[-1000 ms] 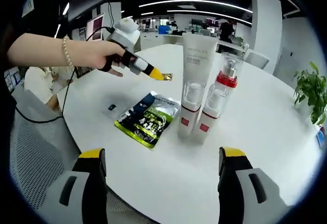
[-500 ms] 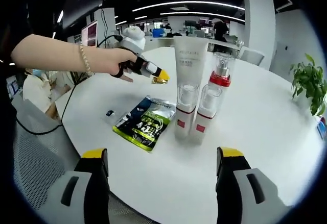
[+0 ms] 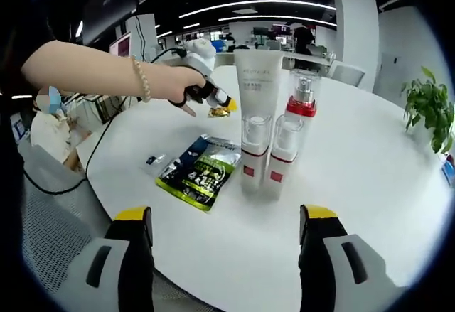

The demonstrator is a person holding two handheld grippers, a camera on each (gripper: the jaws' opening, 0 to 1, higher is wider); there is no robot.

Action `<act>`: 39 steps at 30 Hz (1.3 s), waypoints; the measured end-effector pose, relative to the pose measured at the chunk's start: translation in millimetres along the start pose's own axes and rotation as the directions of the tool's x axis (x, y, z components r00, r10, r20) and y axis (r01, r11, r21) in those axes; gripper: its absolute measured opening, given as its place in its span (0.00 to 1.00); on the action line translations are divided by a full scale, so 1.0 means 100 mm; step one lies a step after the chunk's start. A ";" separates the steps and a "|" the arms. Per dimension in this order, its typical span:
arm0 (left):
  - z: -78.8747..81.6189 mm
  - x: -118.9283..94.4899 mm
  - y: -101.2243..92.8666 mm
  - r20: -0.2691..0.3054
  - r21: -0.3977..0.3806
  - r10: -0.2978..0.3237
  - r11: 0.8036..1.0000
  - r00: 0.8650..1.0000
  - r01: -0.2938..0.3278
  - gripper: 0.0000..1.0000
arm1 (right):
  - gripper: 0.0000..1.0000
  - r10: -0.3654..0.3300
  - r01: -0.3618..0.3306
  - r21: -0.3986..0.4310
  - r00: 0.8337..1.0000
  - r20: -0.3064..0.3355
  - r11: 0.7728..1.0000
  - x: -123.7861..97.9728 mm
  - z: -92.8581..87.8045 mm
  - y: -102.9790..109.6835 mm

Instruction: Arrange the skincare products in the storage area until every visible bottle or jar stands upright without overlapping.

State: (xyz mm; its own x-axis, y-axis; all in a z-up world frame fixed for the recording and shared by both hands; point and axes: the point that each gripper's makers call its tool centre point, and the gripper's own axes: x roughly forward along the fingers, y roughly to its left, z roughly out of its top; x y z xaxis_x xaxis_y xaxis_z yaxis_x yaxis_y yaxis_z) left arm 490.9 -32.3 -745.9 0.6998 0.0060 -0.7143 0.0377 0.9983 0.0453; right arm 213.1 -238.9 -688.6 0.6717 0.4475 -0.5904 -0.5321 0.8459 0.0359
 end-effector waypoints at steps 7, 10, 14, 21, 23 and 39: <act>-0.10 0.04 -0.01 -0.040 -0.003 0.004 1.000 0.999 -0.004 0.62 | 0.84 -0.007 0.007 0.012 1.000 0.005 1.000 -0.01 0.00 -0.02; -0.14 0.08 -0.02 -0.048 0.001 -0.008 1.000 0.999 0.008 0.60 | 0.84 -0.010 0.010 0.015 1.000 0.006 1.000 -0.01 0.00 -0.03; -0.13 0.11 -0.01 -0.051 -0.002 -0.006 1.000 0.999 0.006 0.59 | 0.84 -0.011 0.011 0.017 1.000 0.007 1.000 -0.01 0.00 -0.04; -0.19 0.15 0.01 -0.020 0.009 -0.056 0.998 0.998 0.057 0.35 | 0.83 -0.021 0.020 0.018 1.000 0.007 1.000 -0.02 0.00 -0.05; -0.17 0.24 0.07 -0.016 0.008 -0.061 0.998 0.998 0.061 0.35 | 0.83 -0.022 0.022 0.018 1.000 0.010 1.000 -0.02 0.01 -0.05; -0.02 0.38 0.18 0.043 0.013 -0.111 0.994 0.993 0.110 0.33 | 0.83 -0.016 0.016 -0.012 1.000 0.010 1.000 -0.02 0.03 -0.02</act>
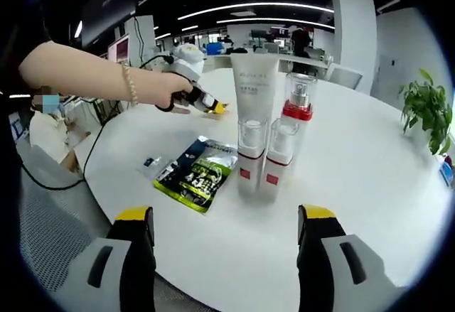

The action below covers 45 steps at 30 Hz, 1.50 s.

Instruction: Arrange the skincare products in the storage area until every visible bottle or jar stands upright without overlapping.

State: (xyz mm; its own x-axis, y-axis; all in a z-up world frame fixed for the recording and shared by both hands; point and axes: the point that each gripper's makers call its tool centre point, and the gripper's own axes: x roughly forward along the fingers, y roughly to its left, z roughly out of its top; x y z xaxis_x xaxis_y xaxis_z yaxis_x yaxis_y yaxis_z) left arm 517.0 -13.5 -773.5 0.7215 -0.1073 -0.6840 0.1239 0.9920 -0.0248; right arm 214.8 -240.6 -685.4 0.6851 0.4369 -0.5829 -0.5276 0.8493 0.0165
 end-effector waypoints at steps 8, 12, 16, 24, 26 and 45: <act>-0.10 -0.60 -0.14 0.034 0.014 -0.008 1.000 0.999 0.008 0.33 | 0.82 -0.007 0.007 -0.016 1.000 0.016 1.000 -0.02 0.04 0.00; -0.12 -0.78 -0.12 0.040 0.011 -0.015 1.000 0.999 0.014 0.32 | 0.81 -0.006 0.007 -0.023 1.000 0.015 1.000 -0.01 0.04 0.01; -0.24 -0.96 -0.10 0.053 0.005 -0.029 1.000 0.998 0.029 0.32 | 0.81 0.001 0.000 -0.039 1.000 0.024 0.999 -0.01 0.08 0.04; -0.46 -1.22 -0.01 0.063 -0.024 -0.043 0.999 0.997 0.044 0.32 | 0.78 0.020 -0.019 -0.078 1.000 0.021 0.997 0.00 0.09 0.11; -0.53 -1.27 0.00 0.059 -0.027 -0.045 0.999 0.997 0.046 0.32 | 0.78 0.018 -0.016 -0.083 1.000 0.024 0.996 0.00 0.10 0.11; -0.72 -1.85 -0.10 0.121 0.031 -0.122 0.992 0.985 0.119 0.31 | 0.64 0.216 -0.238 0.092 0.956 0.200 0.967 0.34 0.87 0.73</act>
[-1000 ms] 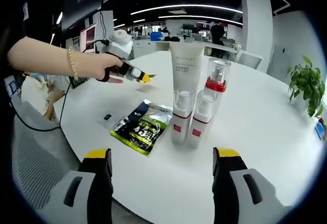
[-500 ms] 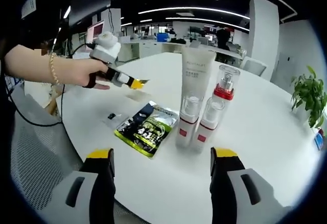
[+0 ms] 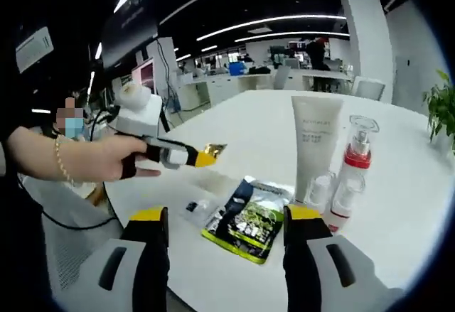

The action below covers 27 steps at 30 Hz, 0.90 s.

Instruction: Arrange the skincare products in the storage area until every visible bottle or jar stands upright without overlapping.

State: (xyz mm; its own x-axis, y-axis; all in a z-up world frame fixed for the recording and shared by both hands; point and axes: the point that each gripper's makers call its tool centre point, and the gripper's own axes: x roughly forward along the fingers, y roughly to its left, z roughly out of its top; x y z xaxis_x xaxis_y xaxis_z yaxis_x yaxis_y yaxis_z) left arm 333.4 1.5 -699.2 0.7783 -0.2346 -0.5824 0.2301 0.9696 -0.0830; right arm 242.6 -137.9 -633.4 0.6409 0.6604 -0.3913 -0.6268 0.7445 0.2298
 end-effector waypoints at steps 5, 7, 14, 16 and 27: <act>0.05 -0.15 -0.10 0.037 0.074 -0.029 0.997 0.999 0.027 0.31 | 0.51 0.066 -0.073 0.100 0.995 0.074 0.992 0.33 0.34 0.03; 0.07 -0.22 -0.18 0.049 0.111 -0.042 0.993 0.998 0.036 0.31 | 0.46 0.068 -0.077 0.106 0.994 0.090 0.991 0.42 0.44 0.01; 0.09 -0.40 -0.31 0.075 0.183 -0.079 0.981 0.994 0.064 0.32 | 0.33 0.125 -0.142 0.267 0.989 0.080 0.953 0.84 0.43 -0.02; 0.11 -0.44 -0.31 0.087 0.195 -0.081 0.979 0.993 0.063 0.32 | 0.31 0.137 -0.155 0.289 0.987 0.082 0.945 0.86 0.39 0.03; 0.24 -0.52 -0.45 0.117 0.243 -0.121 0.966 0.986 0.090 0.32 | 0.14 0.150 -0.180 0.404 0.983 0.105 0.897 0.99 0.36 -0.06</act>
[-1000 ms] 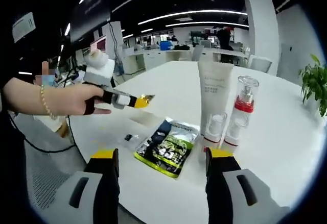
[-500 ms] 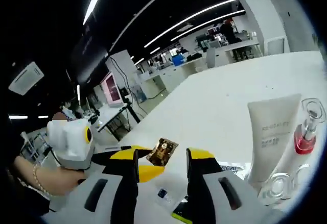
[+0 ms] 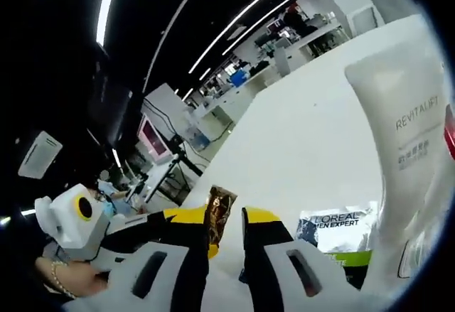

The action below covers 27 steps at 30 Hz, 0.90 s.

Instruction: Arrange the skincare products in the storage area until every visible bottle or jar stands upright without overlapping.

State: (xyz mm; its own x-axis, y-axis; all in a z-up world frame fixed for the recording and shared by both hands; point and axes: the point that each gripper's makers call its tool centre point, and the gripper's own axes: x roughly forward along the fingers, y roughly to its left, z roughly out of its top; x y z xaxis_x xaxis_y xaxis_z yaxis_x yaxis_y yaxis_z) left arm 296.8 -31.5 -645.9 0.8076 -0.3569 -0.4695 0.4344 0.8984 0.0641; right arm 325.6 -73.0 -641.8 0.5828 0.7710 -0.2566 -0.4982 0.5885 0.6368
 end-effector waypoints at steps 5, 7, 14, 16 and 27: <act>0.08 -0.01 -0.07 0.019 -0.021 -0.033 0.999 0.999 0.033 0.33 | 0.04 0.008 -0.009 0.030 1.000 0.017 1.000 0.02 0.07 0.00; 0.07 0.00 -0.06 0.015 -0.004 -0.033 0.999 0.999 0.034 0.33 | 0.02 0.015 -0.016 0.048 1.000 0.024 0.999 0.03 0.06 0.04; 0.08 -0.02 -0.04 0.013 -0.017 -0.035 0.999 0.999 0.035 0.33 | 0.01 0.042 -0.046 0.087 0.998 0.045 0.995 0.04 0.09 0.09; 0.07 -0.02 -0.04 0.013 -0.021 -0.044 0.999 0.999 0.044 0.35 | 0.01 0.036 -0.040 0.090 0.998 0.045 0.995 0.03 0.09 0.09; -0.09 -0.12 -0.03 0.059 -0.410 -0.211 0.886 0.976 0.216 0.48 | 0.01 0.044 -0.045 0.078 0.999 0.018 0.996 0.00 0.03 0.09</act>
State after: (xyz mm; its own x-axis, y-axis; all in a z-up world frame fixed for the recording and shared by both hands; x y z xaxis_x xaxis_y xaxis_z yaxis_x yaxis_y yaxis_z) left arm 282.5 -27.2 -648.7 0.7198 -0.5530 -0.4197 0.3963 0.8237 -0.4055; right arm 323.3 -68.6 -634.3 0.5723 0.7913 -0.2151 -0.4724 0.5326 0.7023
